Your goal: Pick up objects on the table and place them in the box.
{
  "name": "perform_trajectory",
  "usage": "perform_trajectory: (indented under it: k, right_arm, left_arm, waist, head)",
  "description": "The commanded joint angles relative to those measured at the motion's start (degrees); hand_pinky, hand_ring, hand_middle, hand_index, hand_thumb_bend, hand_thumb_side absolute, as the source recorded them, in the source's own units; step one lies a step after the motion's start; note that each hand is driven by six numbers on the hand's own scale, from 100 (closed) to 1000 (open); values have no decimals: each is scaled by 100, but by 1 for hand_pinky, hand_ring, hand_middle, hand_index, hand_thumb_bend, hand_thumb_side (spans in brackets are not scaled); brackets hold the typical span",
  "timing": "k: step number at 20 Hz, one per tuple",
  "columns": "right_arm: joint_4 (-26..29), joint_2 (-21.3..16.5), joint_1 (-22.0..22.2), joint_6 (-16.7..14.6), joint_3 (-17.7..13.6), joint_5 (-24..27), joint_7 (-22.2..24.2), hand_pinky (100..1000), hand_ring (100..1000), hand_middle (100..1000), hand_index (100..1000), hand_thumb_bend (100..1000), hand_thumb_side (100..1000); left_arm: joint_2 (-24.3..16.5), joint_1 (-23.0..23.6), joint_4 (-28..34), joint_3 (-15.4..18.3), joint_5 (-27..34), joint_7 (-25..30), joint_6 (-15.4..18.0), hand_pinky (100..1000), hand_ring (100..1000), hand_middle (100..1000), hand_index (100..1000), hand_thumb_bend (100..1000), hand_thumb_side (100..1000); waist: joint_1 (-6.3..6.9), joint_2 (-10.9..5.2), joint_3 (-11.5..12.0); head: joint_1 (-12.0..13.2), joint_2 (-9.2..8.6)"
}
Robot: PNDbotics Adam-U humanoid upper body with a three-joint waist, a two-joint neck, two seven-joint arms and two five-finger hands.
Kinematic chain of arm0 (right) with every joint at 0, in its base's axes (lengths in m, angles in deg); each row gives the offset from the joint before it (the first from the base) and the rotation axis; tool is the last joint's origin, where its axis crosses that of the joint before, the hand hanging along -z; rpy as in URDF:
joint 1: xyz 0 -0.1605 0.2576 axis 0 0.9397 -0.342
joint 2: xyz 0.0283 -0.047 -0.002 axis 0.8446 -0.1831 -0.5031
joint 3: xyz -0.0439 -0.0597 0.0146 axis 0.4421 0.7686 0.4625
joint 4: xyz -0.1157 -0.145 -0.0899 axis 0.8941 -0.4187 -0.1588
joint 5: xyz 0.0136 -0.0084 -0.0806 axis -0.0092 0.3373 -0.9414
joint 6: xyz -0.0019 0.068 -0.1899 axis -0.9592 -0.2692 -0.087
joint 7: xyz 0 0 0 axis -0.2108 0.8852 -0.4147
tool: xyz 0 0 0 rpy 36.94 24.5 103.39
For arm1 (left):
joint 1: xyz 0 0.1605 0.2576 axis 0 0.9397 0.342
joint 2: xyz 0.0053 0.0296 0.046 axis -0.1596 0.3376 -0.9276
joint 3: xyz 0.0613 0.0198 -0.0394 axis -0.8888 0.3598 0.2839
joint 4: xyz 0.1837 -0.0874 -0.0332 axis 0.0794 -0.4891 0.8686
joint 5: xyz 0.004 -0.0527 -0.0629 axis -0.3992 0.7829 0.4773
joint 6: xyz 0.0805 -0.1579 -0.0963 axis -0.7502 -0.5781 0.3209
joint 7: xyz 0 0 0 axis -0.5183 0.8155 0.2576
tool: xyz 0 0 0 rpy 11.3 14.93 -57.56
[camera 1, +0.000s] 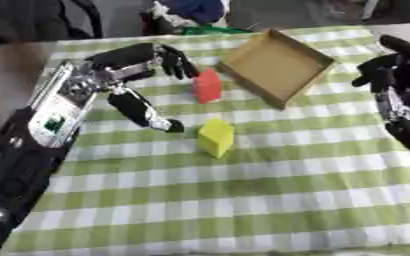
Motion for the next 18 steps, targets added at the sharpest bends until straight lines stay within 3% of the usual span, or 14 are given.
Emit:
perform_trajectory:
  k: [1,18]
  right_arm:
    - [50,-90,-35,-20,-5,9,23,818,594,625,915,100,517]
    - [52,-83,-39,-25,19,22,51,818,593,625,915,100,516]
  left_arm:
    - [-101,-273,-131,-123,-196,315,233,793,760,746,856,615,246]
    - [431,-821,-1067,-519,-643,707,719,806,757,751,865,602,233]
  waist:
    - [-3,-101,-12]
    - [-32,-105,-55]
  head:
    - [-2,30]
    - [-13,30]
